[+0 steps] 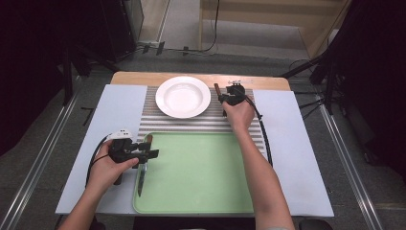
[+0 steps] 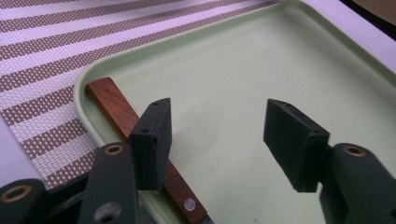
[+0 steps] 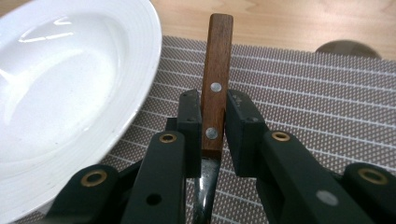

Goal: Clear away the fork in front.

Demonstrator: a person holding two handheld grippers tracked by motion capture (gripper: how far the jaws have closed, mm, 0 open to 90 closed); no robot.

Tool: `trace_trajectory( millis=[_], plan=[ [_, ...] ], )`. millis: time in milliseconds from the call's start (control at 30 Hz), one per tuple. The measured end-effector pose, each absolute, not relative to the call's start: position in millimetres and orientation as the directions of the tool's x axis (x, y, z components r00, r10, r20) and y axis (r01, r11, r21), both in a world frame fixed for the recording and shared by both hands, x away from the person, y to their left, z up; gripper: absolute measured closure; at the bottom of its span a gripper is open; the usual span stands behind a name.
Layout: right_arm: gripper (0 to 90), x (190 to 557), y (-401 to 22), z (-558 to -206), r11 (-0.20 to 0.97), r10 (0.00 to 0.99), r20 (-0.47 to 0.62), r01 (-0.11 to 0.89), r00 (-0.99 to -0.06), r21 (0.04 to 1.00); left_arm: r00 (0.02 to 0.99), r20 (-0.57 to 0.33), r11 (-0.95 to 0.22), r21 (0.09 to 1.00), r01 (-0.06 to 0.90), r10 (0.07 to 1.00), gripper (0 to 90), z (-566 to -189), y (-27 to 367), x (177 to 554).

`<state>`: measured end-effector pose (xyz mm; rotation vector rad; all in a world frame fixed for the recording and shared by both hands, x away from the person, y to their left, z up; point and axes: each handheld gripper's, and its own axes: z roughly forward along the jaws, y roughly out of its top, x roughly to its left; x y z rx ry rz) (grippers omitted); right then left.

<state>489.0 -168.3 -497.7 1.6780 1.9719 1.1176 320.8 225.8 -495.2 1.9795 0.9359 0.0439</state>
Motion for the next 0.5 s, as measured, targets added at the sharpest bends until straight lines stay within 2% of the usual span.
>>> trace_trajectory(
  millis=[500],
  plan=[
    [75.4, 458.0, -181.8, -482.1, 0.012, 0.893, 0.286, 0.653, -0.348, 0.758, 0.716, -0.336, -0.281, 0.754, 0.594, 0.612, 41.0, -484.9, 219.5, 324.8]
  ],
)
